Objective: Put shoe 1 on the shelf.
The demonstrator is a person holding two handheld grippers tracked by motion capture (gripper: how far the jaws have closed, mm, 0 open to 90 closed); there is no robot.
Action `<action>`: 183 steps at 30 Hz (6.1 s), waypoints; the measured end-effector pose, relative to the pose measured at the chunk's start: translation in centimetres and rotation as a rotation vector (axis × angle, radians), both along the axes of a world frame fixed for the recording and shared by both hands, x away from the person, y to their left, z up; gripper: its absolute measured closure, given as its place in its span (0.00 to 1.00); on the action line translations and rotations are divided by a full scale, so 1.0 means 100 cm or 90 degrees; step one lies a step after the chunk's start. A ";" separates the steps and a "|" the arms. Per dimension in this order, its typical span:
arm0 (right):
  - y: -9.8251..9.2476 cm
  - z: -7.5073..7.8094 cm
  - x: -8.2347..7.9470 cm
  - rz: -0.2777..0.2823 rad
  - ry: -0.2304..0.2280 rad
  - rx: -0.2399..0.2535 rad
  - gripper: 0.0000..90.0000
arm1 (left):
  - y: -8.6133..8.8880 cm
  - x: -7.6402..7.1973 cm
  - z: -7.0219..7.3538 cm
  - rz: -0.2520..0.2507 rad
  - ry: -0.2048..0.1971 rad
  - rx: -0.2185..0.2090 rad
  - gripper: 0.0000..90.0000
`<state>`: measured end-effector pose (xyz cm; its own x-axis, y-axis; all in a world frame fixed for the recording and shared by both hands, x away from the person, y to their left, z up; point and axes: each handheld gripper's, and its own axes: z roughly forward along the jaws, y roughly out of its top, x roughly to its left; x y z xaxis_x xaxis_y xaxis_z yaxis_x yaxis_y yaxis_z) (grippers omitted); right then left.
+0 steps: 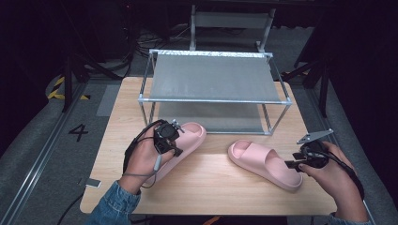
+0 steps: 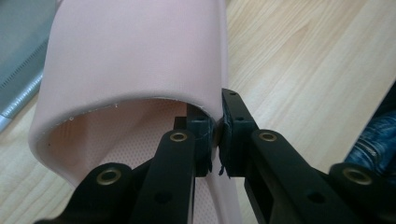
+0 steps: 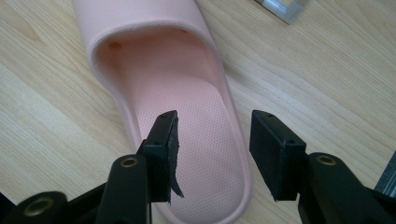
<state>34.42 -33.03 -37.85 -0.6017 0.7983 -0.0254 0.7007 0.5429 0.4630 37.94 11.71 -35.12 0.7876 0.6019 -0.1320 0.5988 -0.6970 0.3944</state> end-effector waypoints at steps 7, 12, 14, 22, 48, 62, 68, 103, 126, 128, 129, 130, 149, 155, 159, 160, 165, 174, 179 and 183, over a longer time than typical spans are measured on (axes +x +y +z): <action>-0.002 -0.001 -0.001 -0.010 0.008 0.005 0.59 | -0.002 -0.004 0.022 -0.026 -0.010 -0.006 0.93; -0.003 -0.001 -0.004 -0.014 0.006 0.008 0.59 | -0.006 -0.007 0.039 -0.047 -0.011 -0.015 0.93; -0.004 -0.001 -0.005 -0.017 0.005 0.007 0.59 | -0.009 -0.008 0.046 -0.056 -0.014 -0.011 0.93; -0.008 -0.001 -0.009 -0.024 0.006 0.008 0.59 | -0.016 -0.009 0.075 -0.081 -0.023 -0.033 0.93; -0.013 0.001 -0.012 -0.024 -0.002 0.011 0.59 | -0.044 0.023 0.139 -0.036 -0.105 -0.068 0.93; -0.015 0.003 -0.014 -0.021 -0.008 0.015 0.59 | -0.040 0.063 0.154 0.030 -0.107 -0.114 0.93; -0.012 0.003 -0.015 -0.016 -0.007 0.015 0.58 | -0.036 0.085 0.155 0.070 -0.103 -0.116 0.93; -0.012 -0.002 -0.016 -0.013 0.002 0.026 0.54 | -0.034 0.131 0.117 0.141 -0.069 -0.070 0.45; -0.005 -0.001 -0.016 -0.002 0.003 0.033 0.54 | 0.057 0.064 0.118 0.113 -0.107 -0.083 0.76; -0.005 -0.001 -0.016 -0.002 0.003 0.033 0.54 | 0.066 0.062 0.115 0.132 -0.115 -0.067 0.82; -0.005 -0.001 -0.016 -0.001 0.003 0.031 0.54 | 0.069 0.060 0.114 0.137 -0.118 -0.063 0.85; -0.005 -0.002 -0.016 -0.003 0.005 0.031 0.54 | 0.072 0.060 0.113 0.138 -0.115 -0.063 0.88; 0.000 -0.005 -0.014 0.002 0.013 0.020 0.54 | 0.061 0.052 0.086 0.110 -0.093 -0.076 0.99; 0.000 -0.005 -0.015 0.003 0.013 0.020 0.54 | 0.037 0.053 0.083 0.071 -0.084 -0.101 0.99; 0.000 -0.006 -0.014 0.002 0.013 0.020 0.54 | 0.021 0.054 0.082 0.050 -0.084 -0.106 0.99; 0.000 -0.006 -0.014 0.002 0.013 0.019 0.54 | 0.017 0.053 0.082 0.047 -0.089 -0.102 0.99; 0.000 -0.006 -0.014 0.003 0.013 0.020 0.54 | 0.011 0.039 0.087 0.044 -0.105 -0.088 0.97; 0.003 -0.006 -0.014 0.008 0.014 0.017 0.54 | -0.016 0.009 0.093 -0.024 -0.109 -0.098 0.95; 0.004 -0.006 -0.014 0.010 0.008 0.018 0.55 | -0.026 0.014 0.089 -0.016 -0.118 -0.099 0.94; 0.003 -0.008 -0.013 0.010 0.010 0.016 0.55 | -0.026 0.020 0.088 -0.007 -0.116 -0.120 0.96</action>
